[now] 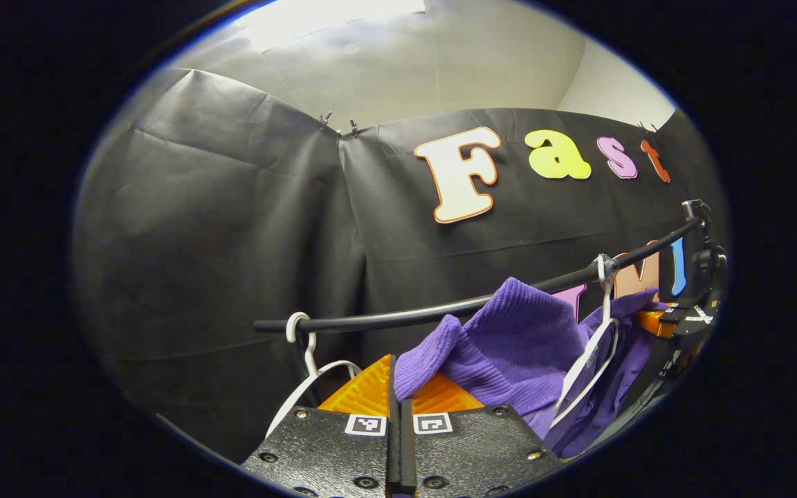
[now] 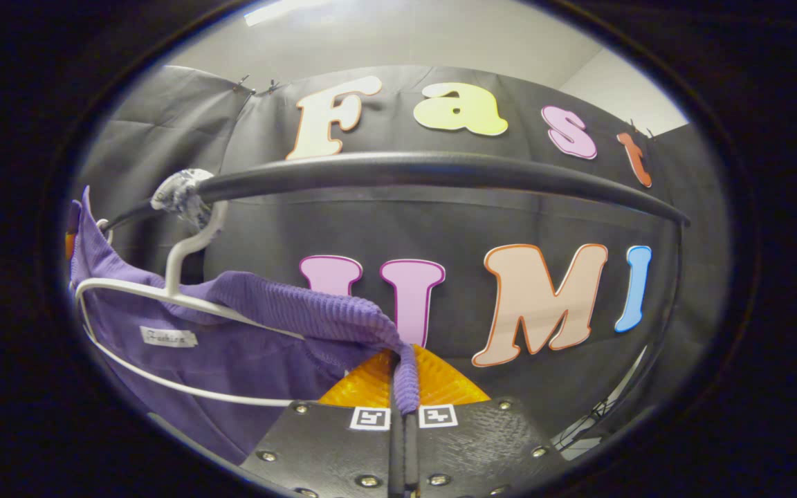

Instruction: Grasp the clothes on the hanger with both hands and then place them into the laundry hamper below.

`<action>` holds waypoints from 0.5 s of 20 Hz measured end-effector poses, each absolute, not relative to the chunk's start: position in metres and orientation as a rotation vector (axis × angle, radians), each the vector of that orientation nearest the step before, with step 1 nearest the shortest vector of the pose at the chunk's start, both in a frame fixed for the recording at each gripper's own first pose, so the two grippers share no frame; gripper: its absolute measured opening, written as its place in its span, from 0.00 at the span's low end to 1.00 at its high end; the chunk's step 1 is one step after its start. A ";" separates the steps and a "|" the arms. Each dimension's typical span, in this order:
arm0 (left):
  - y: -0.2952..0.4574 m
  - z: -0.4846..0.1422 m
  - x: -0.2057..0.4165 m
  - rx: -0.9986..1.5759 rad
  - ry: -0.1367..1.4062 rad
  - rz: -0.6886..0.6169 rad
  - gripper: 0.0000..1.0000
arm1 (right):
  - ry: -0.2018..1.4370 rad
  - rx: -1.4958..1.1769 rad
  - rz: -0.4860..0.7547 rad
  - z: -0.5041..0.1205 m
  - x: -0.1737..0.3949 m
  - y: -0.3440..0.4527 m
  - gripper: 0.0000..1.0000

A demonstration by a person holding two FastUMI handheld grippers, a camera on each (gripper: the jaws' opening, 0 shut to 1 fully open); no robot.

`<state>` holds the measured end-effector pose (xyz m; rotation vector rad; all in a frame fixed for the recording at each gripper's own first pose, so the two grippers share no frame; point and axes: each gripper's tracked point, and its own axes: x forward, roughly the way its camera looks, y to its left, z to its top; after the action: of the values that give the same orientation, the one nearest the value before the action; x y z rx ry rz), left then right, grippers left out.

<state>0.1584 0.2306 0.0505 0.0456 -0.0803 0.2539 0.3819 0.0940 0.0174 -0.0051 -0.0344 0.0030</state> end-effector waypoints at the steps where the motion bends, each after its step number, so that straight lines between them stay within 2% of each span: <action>1: 0.227 0.052 0.165 0.038 -0.086 0.240 0.00 | -0.049 0.002 -0.015 0.018 0.387 0.093 0.01; 7: 0.234 0.051 0.203 0.060 -0.100 0.207 0.00 | -0.110 -0.016 -0.133 0.013 0.423 0.076 0.01; 10: 0.234 0.027 0.217 0.041 -0.067 0.180 0.00 | -0.115 -0.041 -0.135 0.003 0.435 0.070 0.00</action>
<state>0.2171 0.2344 0.0274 0.0405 -0.0669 0.1799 0.4355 0.0697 0.0029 -0.0409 -0.1154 -0.1352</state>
